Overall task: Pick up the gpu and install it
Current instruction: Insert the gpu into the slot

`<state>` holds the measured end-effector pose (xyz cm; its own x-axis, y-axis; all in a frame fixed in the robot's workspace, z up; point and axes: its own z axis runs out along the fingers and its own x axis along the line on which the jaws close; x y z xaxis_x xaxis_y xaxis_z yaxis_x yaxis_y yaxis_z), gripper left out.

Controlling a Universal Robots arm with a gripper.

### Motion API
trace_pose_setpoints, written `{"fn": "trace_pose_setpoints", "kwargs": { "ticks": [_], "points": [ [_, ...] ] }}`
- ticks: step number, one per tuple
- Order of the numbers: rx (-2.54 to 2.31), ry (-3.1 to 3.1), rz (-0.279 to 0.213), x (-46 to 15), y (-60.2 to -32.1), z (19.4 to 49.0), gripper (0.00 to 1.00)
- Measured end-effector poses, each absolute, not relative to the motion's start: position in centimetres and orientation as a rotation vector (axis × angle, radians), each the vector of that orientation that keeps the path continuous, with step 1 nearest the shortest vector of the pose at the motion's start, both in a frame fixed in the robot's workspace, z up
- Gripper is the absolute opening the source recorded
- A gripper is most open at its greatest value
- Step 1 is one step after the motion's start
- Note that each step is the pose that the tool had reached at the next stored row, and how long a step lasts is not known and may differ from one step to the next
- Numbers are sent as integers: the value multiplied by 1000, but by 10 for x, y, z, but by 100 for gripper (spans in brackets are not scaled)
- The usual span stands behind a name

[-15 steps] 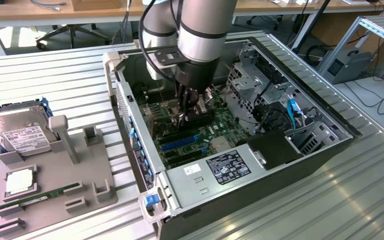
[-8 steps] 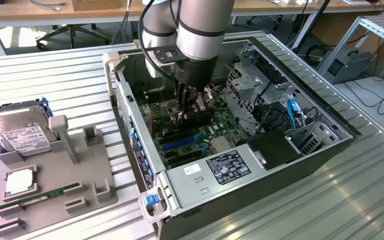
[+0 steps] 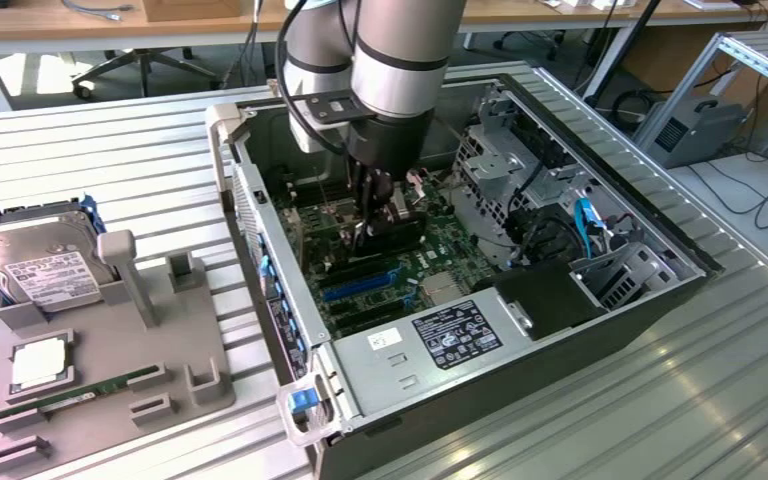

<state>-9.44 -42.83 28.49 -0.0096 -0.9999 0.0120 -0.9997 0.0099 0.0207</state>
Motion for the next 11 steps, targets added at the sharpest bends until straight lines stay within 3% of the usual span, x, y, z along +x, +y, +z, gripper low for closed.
{"fn": "trace_pose_setpoints", "kwargs": {
  "ticks": [11],
  "points": [
    [2194, -2216, -10, -94, -425, 285, 27]
  ]
}}
